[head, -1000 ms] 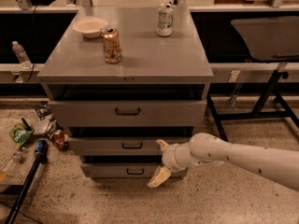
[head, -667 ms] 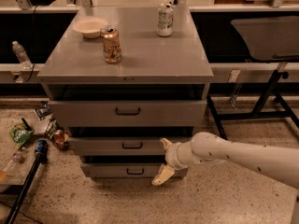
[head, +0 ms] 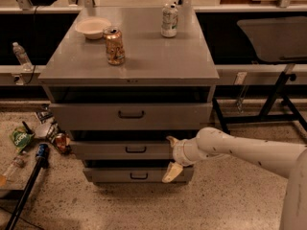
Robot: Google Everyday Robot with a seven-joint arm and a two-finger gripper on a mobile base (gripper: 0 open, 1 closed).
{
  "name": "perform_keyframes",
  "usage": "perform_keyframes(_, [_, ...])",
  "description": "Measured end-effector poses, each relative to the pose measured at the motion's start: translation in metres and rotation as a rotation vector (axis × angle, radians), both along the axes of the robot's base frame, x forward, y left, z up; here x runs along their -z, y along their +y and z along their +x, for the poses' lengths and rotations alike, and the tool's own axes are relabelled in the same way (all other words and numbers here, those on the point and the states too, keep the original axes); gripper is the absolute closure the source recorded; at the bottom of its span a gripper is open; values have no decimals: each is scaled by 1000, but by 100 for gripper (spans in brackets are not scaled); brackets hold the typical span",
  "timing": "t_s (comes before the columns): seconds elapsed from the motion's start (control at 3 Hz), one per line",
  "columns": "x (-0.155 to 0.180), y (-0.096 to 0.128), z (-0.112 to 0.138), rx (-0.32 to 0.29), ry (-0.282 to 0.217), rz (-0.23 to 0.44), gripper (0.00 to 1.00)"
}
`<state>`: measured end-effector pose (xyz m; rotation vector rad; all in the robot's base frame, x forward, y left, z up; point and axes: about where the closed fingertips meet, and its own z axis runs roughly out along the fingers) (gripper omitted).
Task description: Open middle drawer
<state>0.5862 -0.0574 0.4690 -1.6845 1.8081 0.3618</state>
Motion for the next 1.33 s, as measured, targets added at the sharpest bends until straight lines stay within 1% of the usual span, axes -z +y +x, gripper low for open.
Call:
perform_keyframes(0.33, [4, -1, 14, -30, -6, -23, 0])
perform_keyframes(1.0, [24, -5, 34, -70, 15, -60, 0])
perform_keyframes(1.33, [33, -9, 42, -75, 25, -75, 0])
